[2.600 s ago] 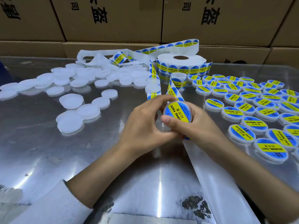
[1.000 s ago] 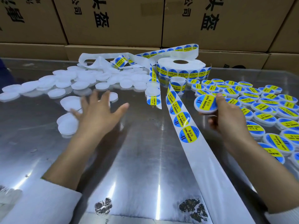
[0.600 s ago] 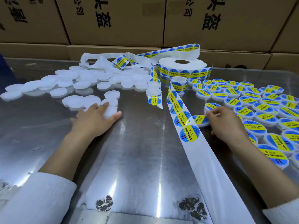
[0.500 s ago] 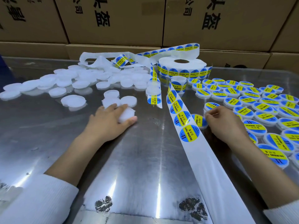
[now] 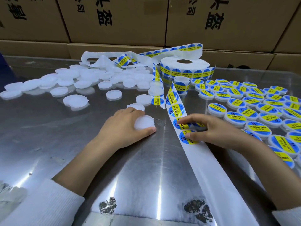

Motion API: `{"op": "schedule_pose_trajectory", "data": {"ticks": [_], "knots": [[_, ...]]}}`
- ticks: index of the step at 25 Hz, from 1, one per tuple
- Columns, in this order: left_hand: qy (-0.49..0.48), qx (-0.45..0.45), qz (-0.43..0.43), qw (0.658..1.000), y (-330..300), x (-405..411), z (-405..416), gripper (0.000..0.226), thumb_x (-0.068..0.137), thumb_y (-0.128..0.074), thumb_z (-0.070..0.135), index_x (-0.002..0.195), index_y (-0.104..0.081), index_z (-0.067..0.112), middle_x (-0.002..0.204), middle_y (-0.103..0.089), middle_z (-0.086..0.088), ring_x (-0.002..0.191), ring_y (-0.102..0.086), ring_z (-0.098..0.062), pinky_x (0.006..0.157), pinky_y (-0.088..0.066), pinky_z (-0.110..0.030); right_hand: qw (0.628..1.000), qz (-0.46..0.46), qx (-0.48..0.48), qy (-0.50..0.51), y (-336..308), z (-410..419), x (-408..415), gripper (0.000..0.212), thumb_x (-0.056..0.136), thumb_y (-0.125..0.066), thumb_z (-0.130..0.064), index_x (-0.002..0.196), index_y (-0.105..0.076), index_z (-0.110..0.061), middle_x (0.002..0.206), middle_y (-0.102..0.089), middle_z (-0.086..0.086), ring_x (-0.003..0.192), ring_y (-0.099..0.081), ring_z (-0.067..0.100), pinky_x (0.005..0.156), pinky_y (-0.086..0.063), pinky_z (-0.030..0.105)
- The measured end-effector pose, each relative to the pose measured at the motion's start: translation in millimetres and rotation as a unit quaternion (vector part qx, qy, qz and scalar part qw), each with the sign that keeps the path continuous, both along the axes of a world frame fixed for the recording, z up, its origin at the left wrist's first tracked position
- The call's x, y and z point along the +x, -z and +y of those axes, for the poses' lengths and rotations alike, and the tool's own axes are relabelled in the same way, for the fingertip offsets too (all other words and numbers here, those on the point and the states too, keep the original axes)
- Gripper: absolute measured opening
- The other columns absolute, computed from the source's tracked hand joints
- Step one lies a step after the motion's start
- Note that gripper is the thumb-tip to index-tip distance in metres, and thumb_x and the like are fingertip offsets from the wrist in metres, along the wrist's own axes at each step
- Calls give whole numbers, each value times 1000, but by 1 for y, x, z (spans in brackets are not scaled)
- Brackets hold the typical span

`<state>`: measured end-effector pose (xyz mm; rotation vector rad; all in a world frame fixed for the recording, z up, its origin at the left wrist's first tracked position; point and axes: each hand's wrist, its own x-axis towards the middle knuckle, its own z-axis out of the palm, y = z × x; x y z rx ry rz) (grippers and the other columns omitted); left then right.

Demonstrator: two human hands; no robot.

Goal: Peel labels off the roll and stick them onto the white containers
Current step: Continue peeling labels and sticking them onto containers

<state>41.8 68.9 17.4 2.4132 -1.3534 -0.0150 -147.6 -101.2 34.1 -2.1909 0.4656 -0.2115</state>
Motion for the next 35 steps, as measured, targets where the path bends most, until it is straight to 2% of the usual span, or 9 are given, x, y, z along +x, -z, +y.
{"op": "schedule_pose_trajectory", "data": {"ticks": [3, 7, 14, 19, 22, 24, 29, 32, 35], "knots": [[-21, -14, -5, 1000, -3, -4, 0, 59, 69, -53, 74, 111, -58, 33, 118, -56, 10, 113, -50, -19, 89, -46, -38, 999, 20, -28, -22, 2, -2, -1, 45, 81, -72, -15, 113, -56, -41, 122, -57, -18, 103, -50, -22, 82, -41, 2], [-41, -30, -18, 999, -4, -5, 0, 55, 67, -56, 71, 98, -60, 26, 106, -58, 10, 103, -53, -18, 73, -40, -31, 988, 27, -146, 44, 10, -8, 1, 61, 86, -66, -32, 140, -38, -35, 143, -43, -5, 134, -35, 10, 111, -31, 34], [-12, -57, -7, 998, -1, -4, -2, 59, 67, -58, 70, 101, -60, 22, 109, -55, 8, 105, -48, -15, 82, -39, -29, 925, 148, -261, 232, 20, -26, -2, 62, 93, -32, -57, 145, -30, -23, 148, -39, 6, 138, -31, 29, 110, -27, 47], [1, -134, 65, 989, -6, -12, -2, 53, 71, -59, 65, 106, -55, 26, 105, -57, 10, 95, -52, -13, 78, -45, -30, 948, -32, -272, 163, 5, -13, -2, 43, 86, -48, -50, 128, -54, -38, 144, -43, -9, 135, -24, 17, 108, -19, 32], [12, -135, 95, 986, -7, -17, -4, 50, 77, -52, 67, 108, -54, 28, 103, -58, 12, 94, -53, -13, 80, -46, -34, 964, -3, -261, 48, 3, -3, 0, 33, 84, -64, -35, 117, -61, -38, 139, -46, -13, 132, -29, 15, 100, -17, 17], [34, -142, 105, 984, -10, -22, -4, 46, 81, -40, 69, 98, -57, 29, 93, -60, 13, 87, -53, -8, 78, -45, -34, 978, 54, -200, -2, 2, -1, -1, 39, 85, -66, -28, 122, -58, -36, 135, -51, -11, 126, -42, 18, 99, -30, 20], [39, -102, 146, 983, -10, -24, -6, 66, 87, -33, 66, 64, -47, 6, 62, -45, -10, 58, -43, -16, 61, -38, -41, 990, 89, -103, -29, -2, -5, -4, 54, 85, -69, -18, 131, -49, -37, 78, -52, -13, 66, -52, -6, 59, -38, 7], [54, -70, 209, 974, -5, -24, -9, 66, 88, -40, 61, 74, -54, -2, 64, -47, -7, 61, -44, -17, 64, -38, -35, 991, 84, -101, -18, -1, -5, -4, 60, 81, -73, -24, 132, -46, -40, 112, -54, -22, 91, -52, -15, 70, -38, -1], [93, -99, 270, 953, -4, -23, -8, 44, 84, -44, 60, 88, -63, 21, 82, -66, 5, 78, -60, -12, 75, -47, -26, 994, 61, -90, 5, 3, -6, 0, 56, 79, -75, -27, 127, -52, -40, 125, -55, -17, 109, -53, 0, 87, -41, 10]]}}
